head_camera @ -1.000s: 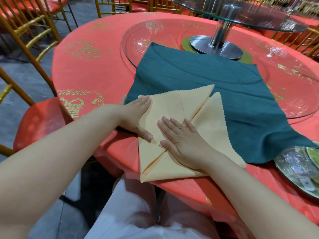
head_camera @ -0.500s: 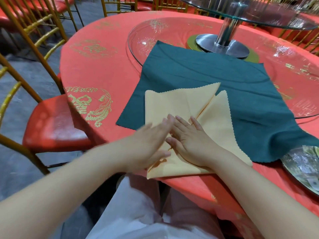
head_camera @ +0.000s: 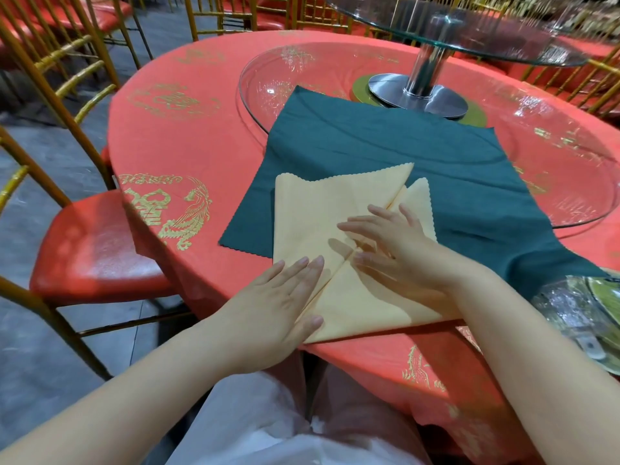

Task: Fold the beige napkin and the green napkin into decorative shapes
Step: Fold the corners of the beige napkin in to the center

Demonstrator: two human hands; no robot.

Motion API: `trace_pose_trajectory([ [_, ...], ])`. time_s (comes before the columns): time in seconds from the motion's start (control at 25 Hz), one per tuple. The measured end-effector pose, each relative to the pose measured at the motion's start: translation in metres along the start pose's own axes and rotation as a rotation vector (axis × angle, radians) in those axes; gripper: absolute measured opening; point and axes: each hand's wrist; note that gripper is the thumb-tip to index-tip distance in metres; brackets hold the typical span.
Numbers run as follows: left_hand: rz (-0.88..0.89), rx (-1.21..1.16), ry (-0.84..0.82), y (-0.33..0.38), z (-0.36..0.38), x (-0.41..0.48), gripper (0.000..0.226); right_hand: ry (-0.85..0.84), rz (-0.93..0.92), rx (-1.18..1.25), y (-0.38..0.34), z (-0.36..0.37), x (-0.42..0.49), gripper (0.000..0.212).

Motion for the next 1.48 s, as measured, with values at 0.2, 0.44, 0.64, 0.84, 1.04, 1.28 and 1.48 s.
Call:
trace_pose_trajectory([
  [0.2, 0.003, 0.099, 0.156, -0.006, 0.013, 0.000, 0.063, -0.053, -0.010, -0.138, -0.008, 0.016, -0.002, 0.064],
  [0.44, 0.020, 0.174, 0.179, -0.007, 0.021, 0.002, 0.058, -0.133, 0.002, -0.140, -0.017, 0.031, -0.002, 0.079],
  [0.64, 0.062, 0.260, 0.156, -0.011, 0.021, 0.003, 0.056, -0.104, 0.027, -0.195, 0.003, 0.026, 0.006, 0.053],
  [0.84, 0.051, 0.264, 0.113, -0.011, 0.018, 0.002, 0.056, -0.058, 0.123, -0.280, 0.031, 0.014, 0.018, 0.049],
  [1.04, 0.061, 0.208, 0.046, -0.012, 0.017, 0.000, 0.056, -0.004, 0.118, -0.427, 0.046, 0.006, 0.024, 0.059],
  [1.28, 0.049, -0.133, -0.074, -0.010, -0.006, 0.005, 0.066, 0.064, 0.192, -0.338, 0.011, 0.001, 0.015, 0.057],
  [1.48, -0.059, -0.349, 0.187, -0.051, -0.035, 0.042, 0.054, -0.092, 0.033, -0.080, -0.080, 0.041, -0.021, 0.072],
])
Point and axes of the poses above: each hand's wrist, its own x-axis towards the middle knuckle, its own z-axis out of the palm, y = z × x, and after that the axes turned 6 degrees about -y, right-handed
